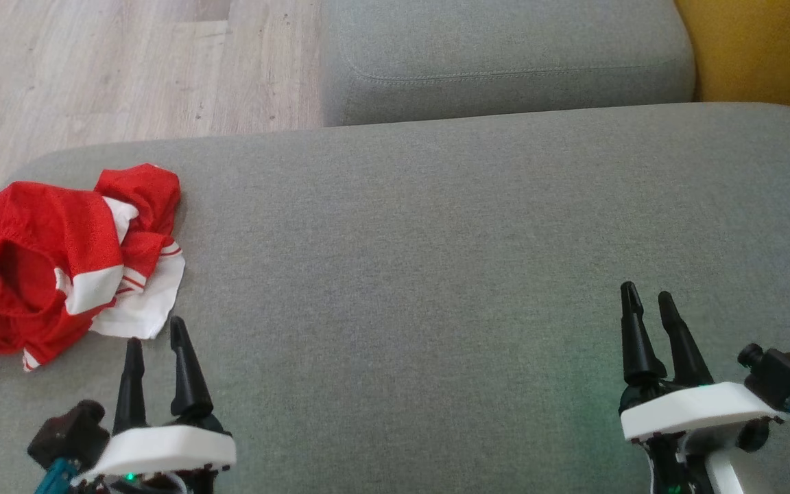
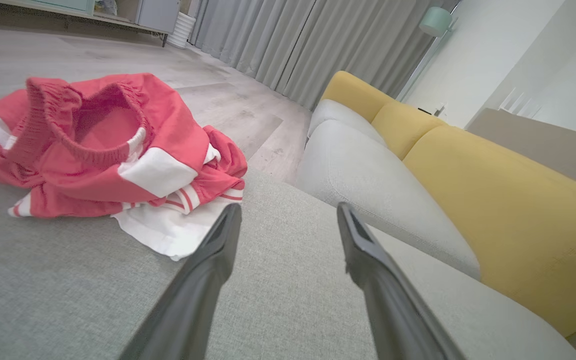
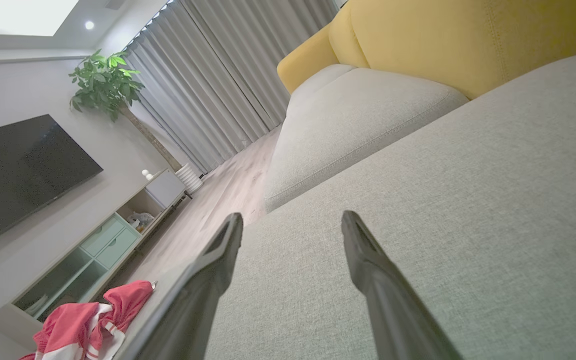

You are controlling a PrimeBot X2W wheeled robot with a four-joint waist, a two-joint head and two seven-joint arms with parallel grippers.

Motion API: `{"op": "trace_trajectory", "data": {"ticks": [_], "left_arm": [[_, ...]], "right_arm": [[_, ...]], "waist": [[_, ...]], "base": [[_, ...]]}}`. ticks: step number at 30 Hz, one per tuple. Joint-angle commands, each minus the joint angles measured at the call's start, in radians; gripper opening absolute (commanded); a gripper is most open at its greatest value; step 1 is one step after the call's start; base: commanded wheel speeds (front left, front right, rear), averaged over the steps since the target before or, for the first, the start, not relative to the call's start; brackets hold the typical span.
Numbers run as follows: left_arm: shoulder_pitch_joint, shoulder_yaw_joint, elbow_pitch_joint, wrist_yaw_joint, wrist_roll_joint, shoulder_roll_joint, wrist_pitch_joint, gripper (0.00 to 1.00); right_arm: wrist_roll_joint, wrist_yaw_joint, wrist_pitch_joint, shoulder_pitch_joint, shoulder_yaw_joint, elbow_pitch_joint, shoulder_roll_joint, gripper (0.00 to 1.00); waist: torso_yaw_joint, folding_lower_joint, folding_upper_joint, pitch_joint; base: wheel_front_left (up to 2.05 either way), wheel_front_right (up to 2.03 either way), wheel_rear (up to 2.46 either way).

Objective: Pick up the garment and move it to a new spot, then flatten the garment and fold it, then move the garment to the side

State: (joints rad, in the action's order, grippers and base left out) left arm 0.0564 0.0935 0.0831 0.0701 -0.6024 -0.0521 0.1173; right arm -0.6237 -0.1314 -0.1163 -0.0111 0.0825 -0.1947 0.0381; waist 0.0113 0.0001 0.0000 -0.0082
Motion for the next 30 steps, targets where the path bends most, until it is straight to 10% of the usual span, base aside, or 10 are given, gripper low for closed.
{"op": "trace_trajectory", "data": {"ticks": [1,30], "left_arm": [[-0.017,-0.014,-0.043,0.009,0.034,-0.013,0.014,1.00],[0.001,0.029,-0.045,0.113,0.407,-0.034,0.103,1.00]], "right_arm": [[0.035,0.000,-0.015,0.045,0.019,0.040,0.008,1.00],[0.372,0.001,-0.103,0.047,-0.026,-0.045,0.011,1.00]], "waist": [[0.000,-0.0001,0.0000,0.000],[0.000,-0.0001,0.0000,-0.015]], "base": [[0.00,0.00,0.00],[0.00,0.00,0.00]]}}
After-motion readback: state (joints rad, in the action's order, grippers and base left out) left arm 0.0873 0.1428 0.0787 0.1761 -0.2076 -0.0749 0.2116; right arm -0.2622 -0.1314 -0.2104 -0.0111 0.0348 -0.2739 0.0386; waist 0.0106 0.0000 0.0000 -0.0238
